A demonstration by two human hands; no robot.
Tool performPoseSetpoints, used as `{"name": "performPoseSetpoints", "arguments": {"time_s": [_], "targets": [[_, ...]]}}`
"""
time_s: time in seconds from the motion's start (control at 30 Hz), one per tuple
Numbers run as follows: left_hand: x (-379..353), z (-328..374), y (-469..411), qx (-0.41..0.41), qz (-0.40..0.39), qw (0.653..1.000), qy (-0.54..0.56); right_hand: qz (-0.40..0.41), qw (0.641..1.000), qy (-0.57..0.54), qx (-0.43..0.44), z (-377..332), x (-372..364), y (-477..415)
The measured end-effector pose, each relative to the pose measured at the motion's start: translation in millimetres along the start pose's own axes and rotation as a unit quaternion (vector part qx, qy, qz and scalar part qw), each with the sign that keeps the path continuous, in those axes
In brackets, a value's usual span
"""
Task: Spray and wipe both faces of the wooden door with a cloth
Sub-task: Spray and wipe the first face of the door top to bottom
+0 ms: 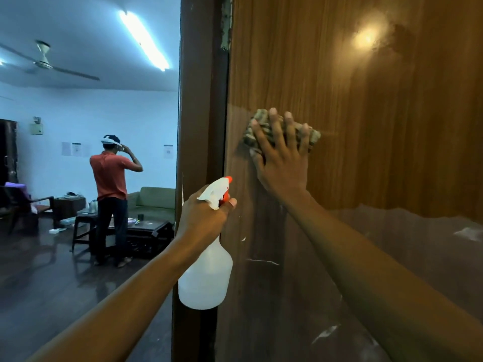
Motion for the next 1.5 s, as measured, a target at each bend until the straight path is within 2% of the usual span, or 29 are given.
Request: {"name": "performPoseSetpoints", "arguments": {"time_s": [0.07, 0.2, 0.27, 0.37, 0.43, 0.53, 0.63, 0.7, 0.8, 0.97, 1.13, 1.3, 1.37, 1.47, 1.5], "targets": [[2, 0, 1, -0.003, 0.000, 1.000, 0.000, -0.017, 0.998, 0.017, 0.050, -10, -9, 8], [10, -1, 5, -0.014, 0.002, 1.000, 0.006, -0.072, 0.971, 0.060, 0.220, -4, -11, 52], [14, -3, 6, -0.020, 0.002, 1.000, 0.004, -0.067, 0.976, 0.052, 0.203, 10, -1, 46], [21, -3, 5, -0.028, 0.006, 0.999, 0.020, -0.007, 1.000, 0.005, 0.007, 23, 11, -7], [26, -2, 1, -0.037, 0.007, 0.999, 0.009, 0.011, 0.999, -0.019, -0.046, 1, 11, -44], [30, 2, 1, -0.062, 0.005, 0.998, -0.012, -0.021, 0.999, -0.007, 0.049, -47, -9, -48], [30, 2, 6, -0.086, 0.002, 0.996, -0.025, -0.050, 0.984, 0.009, 0.171, -73, -27, 17], [24, 0, 10, -0.095, -0.002, 0.995, -0.034, -0.053, 0.977, -0.010, 0.206, -75, -26, 66], [6, 1, 19, -0.101, -0.009, 0.994, -0.028, -0.066, 0.978, -0.047, 0.195, -64, -12, 120], [-21, 6, 24, -0.111, -0.030, 0.993, -0.017, -0.136, 0.973, -0.017, 0.187, -48, -13, 164], [-38, -4, 29, -0.047, -0.030, 0.998, 0.024, -0.141, 0.971, 0.001, 0.195, -43, -15, 155], [-41, -9, 27, -0.032, -0.024, 0.999, 0.008, -0.072, 0.995, -0.033, 0.057, -65, -6, 97], [-38, -13, 28, -0.036, -0.030, 0.999, 0.003, -0.077, 0.993, -0.028, 0.089, -77, -13, 109], [-31, -22, 33, -0.033, -0.027, 0.999, 0.016, -0.091, 0.968, -0.032, 0.231, -82, -22, 164], [-30, -25, 37, -0.031, -0.026, 0.999, 0.012, -0.108, 0.961, -0.030, 0.254, -75, -23, 183]]}}
Point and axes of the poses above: each hand's wrist, its own y-axis away from the middle knuckle, its own x-axis out of the back of the hand, z = x × y, the point moved 9 cm from there along -y, towards the middle knuckle, and after that the axes turned 6 degrees about -y, right-handed, at the moved point
